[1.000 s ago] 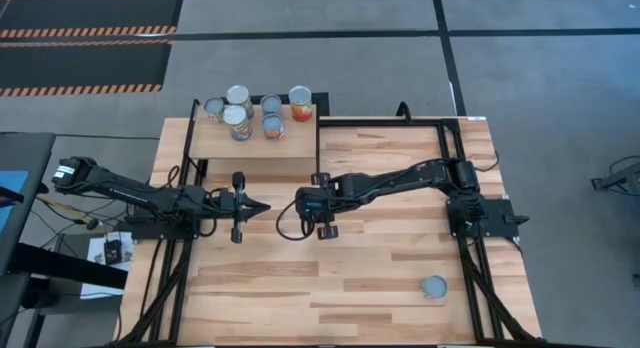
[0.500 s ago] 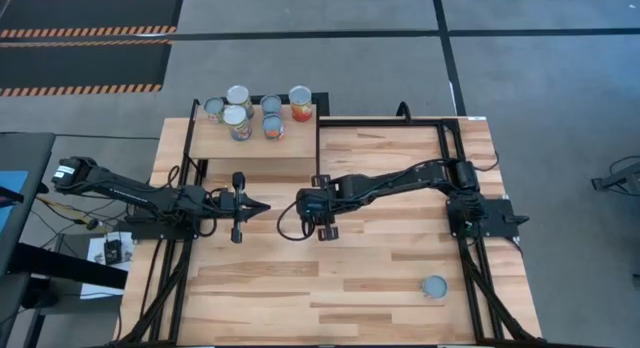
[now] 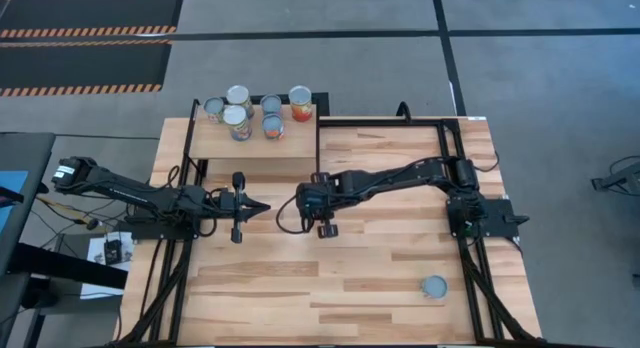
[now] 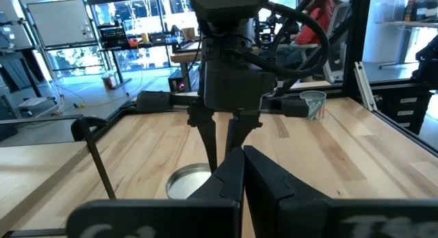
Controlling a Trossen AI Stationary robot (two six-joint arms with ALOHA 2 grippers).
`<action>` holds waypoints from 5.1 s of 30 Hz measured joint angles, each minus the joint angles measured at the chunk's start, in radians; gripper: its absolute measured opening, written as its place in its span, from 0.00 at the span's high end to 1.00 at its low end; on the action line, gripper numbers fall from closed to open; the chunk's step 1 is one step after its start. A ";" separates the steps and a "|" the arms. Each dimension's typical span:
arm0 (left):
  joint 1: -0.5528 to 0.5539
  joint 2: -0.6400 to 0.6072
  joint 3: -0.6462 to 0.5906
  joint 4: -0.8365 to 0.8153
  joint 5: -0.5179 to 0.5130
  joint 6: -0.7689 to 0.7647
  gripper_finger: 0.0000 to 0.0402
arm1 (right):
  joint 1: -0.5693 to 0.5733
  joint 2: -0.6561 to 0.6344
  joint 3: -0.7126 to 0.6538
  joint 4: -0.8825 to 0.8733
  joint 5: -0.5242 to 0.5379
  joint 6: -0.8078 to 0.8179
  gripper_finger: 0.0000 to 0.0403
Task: Pick and place cans onto a shelf
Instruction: Put the orange can on the shelf aligned with the other orange can, then put the white can on the shelf aligned with the other light green
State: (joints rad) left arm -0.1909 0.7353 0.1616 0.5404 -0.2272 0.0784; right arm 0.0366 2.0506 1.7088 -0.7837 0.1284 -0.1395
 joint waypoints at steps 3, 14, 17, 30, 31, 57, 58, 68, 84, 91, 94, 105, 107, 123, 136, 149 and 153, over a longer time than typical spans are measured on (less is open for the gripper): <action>0.000 0.000 0.000 0.000 0.000 0.000 1.00 | -0.001 -0.001 0.000 0.002 0.000 -0.031 0.89; 0.000 0.000 0.000 0.000 0.000 0.000 1.00 | 0.013 -0.011 0.216 -0.145 0.000 -0.038 0.97; 0.000 0.000 0.000 0.000 0.000 0.000 1.00 | 0.015 -0.011 0.331 -0.206 0.001 -0.037 0.99; 0.000 0.000 0.000 0.000 -0.013 -0.001 1.00 | -0.135 -0.013 0.587 -0.290 0.034 -0.212 0.99; 0.000 0.000 0.000 0.000 -0.014 -0.001 1.00 | -0.149 -0.012 0.587 -0.291 0.033 -0.227 0.99; 0.000 0.000 0.000 0.000 -0.016 -0.001 1.00 | -0.302 0.000 0.523 -0.229 0.028 -0.393 0.99; 0.000 0.000 0.000 0.001 -0.016 -0.001 1.00 | -0.306 0.000 0.523 -0.227 0.028 -0.394 0.99; 0.000 0.000 0.000 0.000 -0.016 -0.002 1.00 | -0.322 0.000 0.523 -0.226 0.000 -0.405 0.96; 0.000 0.000 0.000 0.000 -0.016 -0.005 1.00 | -0.327 0.000 0.474 -0.164 0.002 -0.411 0.86; 0.000 0.000 0.000 0.000 -0.016 -0.005 1.00 | -0.333 0.000 0.474 -0.149 0.004 -0.411 0.77; 0.000 0.000 0.000 0.000 -0.016 -0.005 1.00 | -0.333 0.000 0.474 -0.140 0.008 -0.410 0.76; 0.000 0.000 0.000 0.000 -0.016 -0.004 1.00 | -0.328 -0.018 0.474 -0.307 -0.023 -0.324 0.98; 0.000 0.000 0.000 0.000 -0.015 -0.004 1.00 | -0.329 0.002 0.475 -0.315 -0.025 -0.300 0.96; 0.000 0.000 0.000 -0.009 -0.016 -0.007 1.00 | -0.347 0.082 0.474 -0.236 0.011 -0.253 0.95; -0.002 0.000 0.000 -0.044 -0.015 -0.012 1.00 | -0.294 0.020 0.450 -0.295 -0.108 -0.226 0.99; -0.002 0.000 0.000 -0.041 -0.015 -0.012 1.00 | -0.187 -0.281 -0.217 0.399 -0.100 -0.112 1.00; -0.002 0.000 0.000 -0.028 -0.015 -0.011 1.00 | -0.096 -0.440 -0.456 0.589 -0.069 -0.020 1.00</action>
State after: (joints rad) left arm -0.1928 0.7349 0.1616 0.5121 -0.2424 0.0673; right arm -0.0594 1.6110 1.2525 -0.1944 0.0591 -0.1595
